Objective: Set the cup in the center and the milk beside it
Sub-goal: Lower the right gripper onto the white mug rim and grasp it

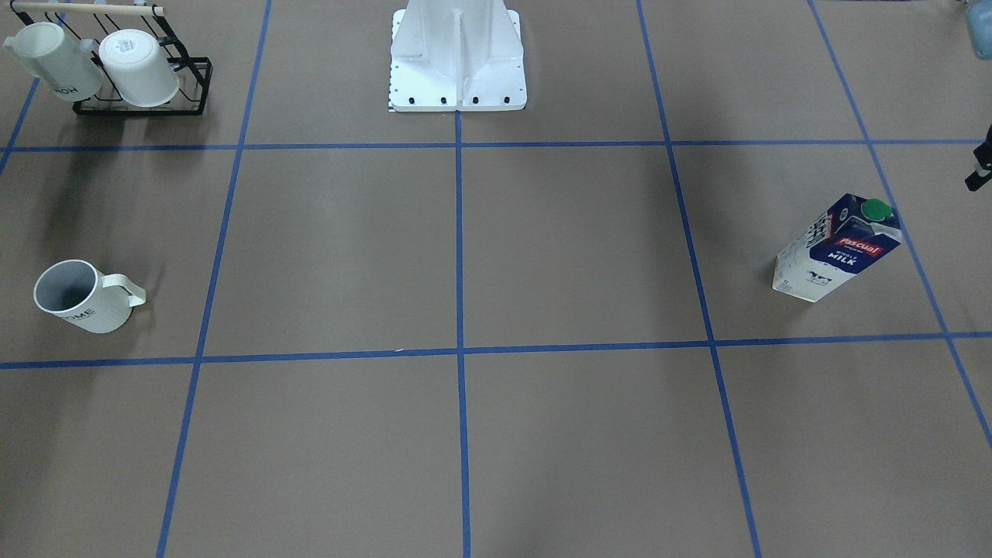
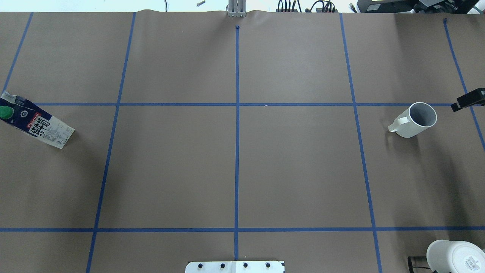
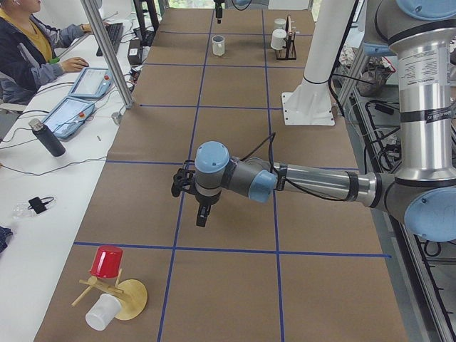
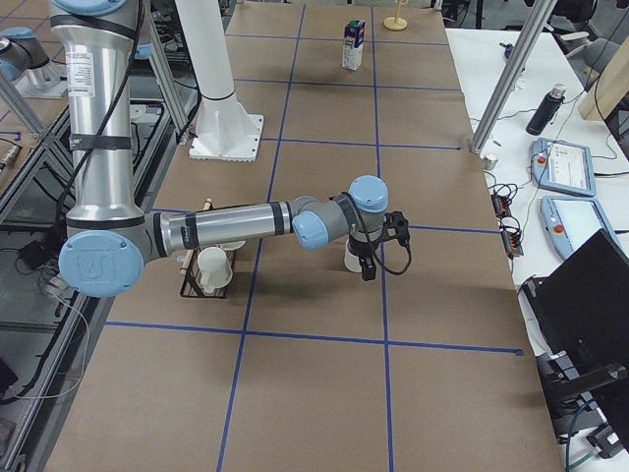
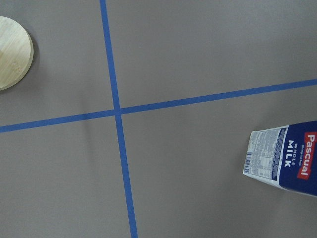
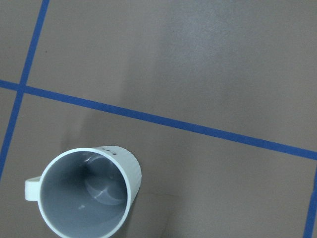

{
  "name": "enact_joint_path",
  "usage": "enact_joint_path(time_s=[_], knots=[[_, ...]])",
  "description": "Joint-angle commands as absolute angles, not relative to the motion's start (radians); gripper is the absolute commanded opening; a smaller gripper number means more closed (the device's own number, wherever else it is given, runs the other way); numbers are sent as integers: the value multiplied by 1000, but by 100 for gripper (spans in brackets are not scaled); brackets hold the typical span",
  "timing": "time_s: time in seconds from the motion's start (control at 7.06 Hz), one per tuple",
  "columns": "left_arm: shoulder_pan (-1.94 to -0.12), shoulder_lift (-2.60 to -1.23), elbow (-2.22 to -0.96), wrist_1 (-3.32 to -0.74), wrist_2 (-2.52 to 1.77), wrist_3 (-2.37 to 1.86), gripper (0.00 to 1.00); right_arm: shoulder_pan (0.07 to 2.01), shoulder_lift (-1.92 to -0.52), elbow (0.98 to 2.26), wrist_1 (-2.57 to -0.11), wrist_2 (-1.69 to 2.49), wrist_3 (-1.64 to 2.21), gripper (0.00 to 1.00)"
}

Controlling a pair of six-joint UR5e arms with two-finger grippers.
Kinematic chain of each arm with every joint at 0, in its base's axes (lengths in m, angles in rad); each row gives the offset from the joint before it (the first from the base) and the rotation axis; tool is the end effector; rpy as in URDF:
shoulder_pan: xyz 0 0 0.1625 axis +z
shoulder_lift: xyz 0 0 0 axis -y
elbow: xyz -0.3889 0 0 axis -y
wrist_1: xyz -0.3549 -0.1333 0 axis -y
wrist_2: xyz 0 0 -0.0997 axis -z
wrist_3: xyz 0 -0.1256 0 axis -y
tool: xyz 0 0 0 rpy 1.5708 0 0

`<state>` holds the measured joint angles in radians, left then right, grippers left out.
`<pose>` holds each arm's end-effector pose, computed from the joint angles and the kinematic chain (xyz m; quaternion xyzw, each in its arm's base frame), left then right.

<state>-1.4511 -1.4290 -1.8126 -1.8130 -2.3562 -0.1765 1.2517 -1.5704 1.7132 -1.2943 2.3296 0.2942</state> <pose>0.0062 -0.4242 0.5623 0.0999 0.3962 0.0393 0.9119 -0.1059 -0.4701 0.5436 0.0749 -0.4037 -0.0884 0.9075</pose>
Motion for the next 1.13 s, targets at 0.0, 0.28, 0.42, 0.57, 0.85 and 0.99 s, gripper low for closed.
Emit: enact_joint_path(time_s=[0.0,0.28,0.42,0.57,0.85,0.99], knots=[[-1450,-1434,-1795,-1815,-2358,-179,98,1174,-1537,1698,-1295,2300,366,100],[-1450,-1433,-1793,-1816,-2358,-175,98,1146,-1488,1578,-1214,2276,382,99],[-1450,-1433,-1796,-1816,-2359,-173,98,1141,-1488,1559,-1183,2276,409,98],[-1450,-1433,-1796,-1816,-2358,-172,98,1115,-1486,1557,-1181,2275,461,89],[-1451,-1431,-1798,-1816,-2358,-170,98,1112,-1486,1557,-1183,2275,463,0],[-1451,-1431,-1798,-1816,-2358,-170,98,1112,-1479,1560,-1183,2276,463,0]])
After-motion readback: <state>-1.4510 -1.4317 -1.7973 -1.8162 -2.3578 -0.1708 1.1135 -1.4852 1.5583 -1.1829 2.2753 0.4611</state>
